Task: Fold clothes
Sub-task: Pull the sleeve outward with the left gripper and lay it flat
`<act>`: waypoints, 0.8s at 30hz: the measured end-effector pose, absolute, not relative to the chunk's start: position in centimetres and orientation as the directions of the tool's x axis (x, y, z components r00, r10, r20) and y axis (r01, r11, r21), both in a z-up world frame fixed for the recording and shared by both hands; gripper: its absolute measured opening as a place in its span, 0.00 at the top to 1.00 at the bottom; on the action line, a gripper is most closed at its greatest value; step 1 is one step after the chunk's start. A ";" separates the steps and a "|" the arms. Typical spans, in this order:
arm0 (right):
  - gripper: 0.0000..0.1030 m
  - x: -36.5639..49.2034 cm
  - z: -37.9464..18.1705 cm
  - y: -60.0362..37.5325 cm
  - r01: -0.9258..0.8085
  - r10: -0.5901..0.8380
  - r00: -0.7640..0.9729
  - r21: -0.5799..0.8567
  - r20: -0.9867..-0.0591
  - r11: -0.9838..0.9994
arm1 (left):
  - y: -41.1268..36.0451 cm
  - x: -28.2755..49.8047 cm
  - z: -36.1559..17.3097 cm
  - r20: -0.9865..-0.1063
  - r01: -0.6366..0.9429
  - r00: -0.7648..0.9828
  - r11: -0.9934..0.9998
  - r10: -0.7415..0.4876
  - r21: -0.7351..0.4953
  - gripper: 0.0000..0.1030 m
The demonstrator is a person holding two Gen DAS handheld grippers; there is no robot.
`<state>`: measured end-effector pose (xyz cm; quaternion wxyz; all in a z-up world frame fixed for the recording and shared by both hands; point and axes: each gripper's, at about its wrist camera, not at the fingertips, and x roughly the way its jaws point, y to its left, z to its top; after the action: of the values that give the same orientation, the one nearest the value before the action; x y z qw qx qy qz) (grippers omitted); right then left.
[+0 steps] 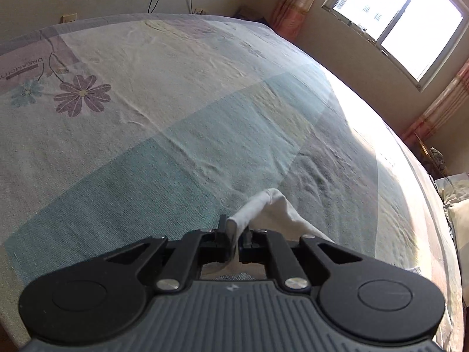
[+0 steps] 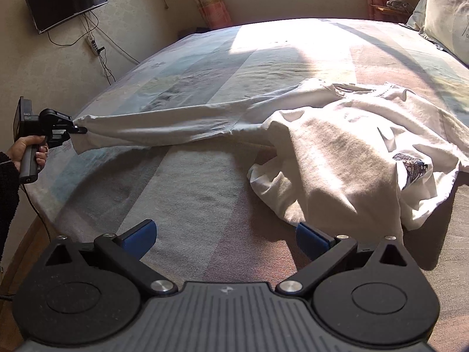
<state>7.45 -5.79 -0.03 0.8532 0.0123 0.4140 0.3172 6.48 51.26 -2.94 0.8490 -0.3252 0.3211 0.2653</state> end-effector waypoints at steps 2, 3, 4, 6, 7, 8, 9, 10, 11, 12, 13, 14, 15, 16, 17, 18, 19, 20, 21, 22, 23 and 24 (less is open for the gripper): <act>0.00 7.5 -0.2 -5.6 -0.525 0.518 0.461 0.249 -0.721 0.814 | 51.3 7.9 -3.3 -0.752 -0.673 0.613 0.659 0.242 -0.336 0.90; 0.00 7.5 -0.3 -5.4 -0.524 0.497 0.463 0.226 -0.733 0.821 | 51.0 8.2 -3.5 -0.768 -0.681 0.588 0.667 0.255 -0.300 0.87; 0.00 7.5 -0.4 -5.3 -0.523 0.476 0.466 0.202 -0.746 0.828 | 50.7 8.4 -3.6 -0.776 -0.687 0.566 0.679 0.277 -0.259 0.85; 0.00 7.4 -0.6 -5.0 -0.520 0.434 0.471 0.155 -0.768 0.840 | 50.2 8.7 -3.9 -0.790 -0.685 0.529 0.705 0.308 -0.184 0.81; 0.00 7.5 -0.7 -4.9 -0.517 0.406 0.474 0.125 -0.781 0.847 | 50.0 8.8 -4.0 -0.798 -0.682 0.516 0.713 0.312 -0.162 0.79; 0.00 7.5 -0.8 -4.8 -0.517 0.388 0.474 0.107 -0.790 0.849 | 49.8 8.8 -4.2 -0.804 -0.678 0.503 0.721 0.315 -0.142 0.77; 0.00 7.5 -0.9 -4.8 -0.517 0.383 0.469 0.104 -0.796 0.849 | 49.7 8.7 -4.2 -0.811 -0.670 0.495 0.731 0.313 -0.127 0.73; 0.00 7.5 -1.0 -4.9 -0.518 0.380 0.462 0.104 -0.801 0.849 | 49.5 8.5 -4.2 -0.812 -0.666 0.489 0.737 0.317 -0.114 0.68; 0.00 7.5 -1.1 -4.9 -0.519 0.377 0.456 0.104 -0.806 0.849 | 49.2 8.2 -4.1 -0.814 -0.661 0.485 0.743 0.320 -0.102 0.66; 0.00 7.5 -1.2 -4.9 -0.520 0.377 0.450 0.105 -0.809 0.847 | 49.0 8.0 -3.9 -0.813 -0.654 0.486 0.751 0.320 -0.096 0.64; 0.00 7.5 -1.3 -4.9 -0.522 0.376 0.445 0.106 -0.813 0.846 | 48.6 7.7 -3.7 -0.812 -0.645 0.489 0.759 0.318 -0.091 0.63; 0.00 7.4 -1.3 -4.8 -0.524 0.376 0.443 0.105 -0.814 0.845 | 48.1 7.5 -3.5 -0.810 -0.632 0.493 0.770 0.317 -0.083 0.63; 0.00 7.3 -1.3 -4.8 -0.526 0.377 0.443 0.105 -0.814 0.844 | 47.6 7.3 -3.2 -0.808 -0.619 0.497 0.782 0.316 -0.075 0.61; 0.00 7.2 -1.2 -4.9 -0.530 0.384 0.441 0.110 -0.811 0.841 | 47.0 7.1 -3.0 -0.808 -0.603 0.500 0.795 0.312 -0.066 0.56; 0.00 7.0 -1.1 -5.0 -0.533 0.391 0.439 0.116 -0.809 0.838 | 46.2 7.0 -2.8 -0.807 -0.588 0.503 0.807 0.308 -0.059 0.55; 0.00 6.9 -1.1 -5.1 -0.537 0.399 0.436 0.122 -0.806 0.835 | 45.4 6.8 -2.6 -0.807 -0.572 0.507 0.818 0.301 -0.054 0.53; 0.00 6.7 -1.0 -5.2 -0.542 0.410 0.435 0.131 -0.802 0.830 | 44.6 6.7 -2.5 -0.808 -0.553 0.514 0.832 0.287 -0.056 0.52; 0.00 6.5 -0.8 -5.4 -0.545 0.418 0.431 0.138 -0.800 0.827 | 43.8 6.6 -2.4 -0.809 -0.533 0.521 0.844 0.273 -0.058 0.51; 0.00 6.3 -0.8 -5.5 -0.546 0.421 0.430 0.142 -0.799 0.826 | 42.9 6.5 -2.3 -0.809 -0.512 0.528 0.857 0.257 -0.062 0.49; 0.00 6.1 -0.6 -5.7 -0.545 0.426 0.431 0.147 -0.795 0.825 | 41.7 6.5 -2.3 -0.810 -0.487 0.537 0.871 0.233 -0.072 0.48; 0.00 5.9 -0.5 -5.9 -0.546 0.430 0.432 0.150 -0.793 0.824 | 40.7 6.4 -2.3 -0.812 -0.462 0.545 0.883 0.210 -0.082 0.48; 0.00 5.7 -0.4 -6.1 -0.547 0.434 0.432 0.153 -0.791 0.823 | 39.6 6.4 -2.3 -0.812 -0.438 0.552 0.894 0.188 -0.091 0.46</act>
<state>5.70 -6.08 -0.39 0.8438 -0.0634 0.4467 0.2906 6.35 39.65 -2.29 0.8693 -0.1430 0.4376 0.1799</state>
